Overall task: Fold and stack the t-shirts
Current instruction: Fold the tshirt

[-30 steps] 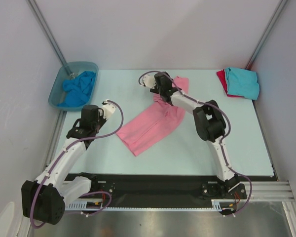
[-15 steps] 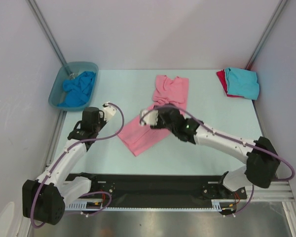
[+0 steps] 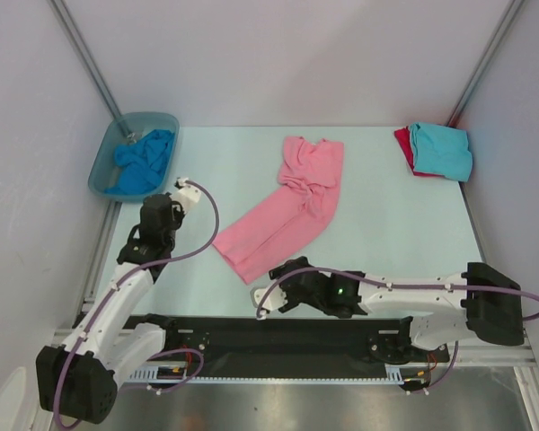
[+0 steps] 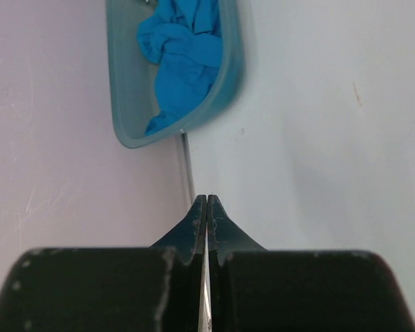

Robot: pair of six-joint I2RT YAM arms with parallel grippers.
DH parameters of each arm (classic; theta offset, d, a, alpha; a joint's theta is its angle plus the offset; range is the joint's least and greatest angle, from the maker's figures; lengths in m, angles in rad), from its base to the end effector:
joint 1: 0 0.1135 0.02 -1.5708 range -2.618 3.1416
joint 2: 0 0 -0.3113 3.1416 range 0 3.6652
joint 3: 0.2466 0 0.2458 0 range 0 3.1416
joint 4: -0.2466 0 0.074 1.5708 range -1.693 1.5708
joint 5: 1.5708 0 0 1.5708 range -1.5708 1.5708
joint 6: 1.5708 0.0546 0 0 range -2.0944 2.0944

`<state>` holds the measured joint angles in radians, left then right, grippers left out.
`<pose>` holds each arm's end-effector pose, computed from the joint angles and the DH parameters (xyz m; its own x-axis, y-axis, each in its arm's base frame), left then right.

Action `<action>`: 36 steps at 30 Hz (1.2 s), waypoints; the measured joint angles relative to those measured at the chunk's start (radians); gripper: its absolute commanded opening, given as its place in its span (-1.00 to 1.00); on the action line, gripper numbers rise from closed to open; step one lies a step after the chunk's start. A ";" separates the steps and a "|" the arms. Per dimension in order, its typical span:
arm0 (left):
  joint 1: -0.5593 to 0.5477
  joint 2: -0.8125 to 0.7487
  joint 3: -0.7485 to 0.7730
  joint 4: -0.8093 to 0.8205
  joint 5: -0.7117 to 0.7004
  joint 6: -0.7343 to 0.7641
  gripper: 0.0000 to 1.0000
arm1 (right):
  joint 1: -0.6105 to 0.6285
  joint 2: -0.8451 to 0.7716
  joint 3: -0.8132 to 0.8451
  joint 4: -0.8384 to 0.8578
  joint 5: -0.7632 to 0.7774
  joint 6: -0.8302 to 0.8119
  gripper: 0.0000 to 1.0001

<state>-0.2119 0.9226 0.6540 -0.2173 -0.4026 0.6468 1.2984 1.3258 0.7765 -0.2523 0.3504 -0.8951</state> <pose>0.1880 -0.0186 0.2982 -0.4518 0.6644 -0.5954 0.1593 0.7167 0.6789 0.0897 0.2514 0.2522 0.5348 -0.8094 -0.2426 -0.6764 -0.2380 -0.6970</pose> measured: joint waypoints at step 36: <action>0.039 -0.127 -0.067 0.058 -0.012 -0.022 -0.99 | 0.010 0.645 0.239 0.543 -0.060 -0.224 -0.74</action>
<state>-0.1730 0.7952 0.5873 -0.1593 -0.4149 0.6250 1.3083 1.9705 1.0153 0.2905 0.2901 -1.1191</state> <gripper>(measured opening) 0.006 0.407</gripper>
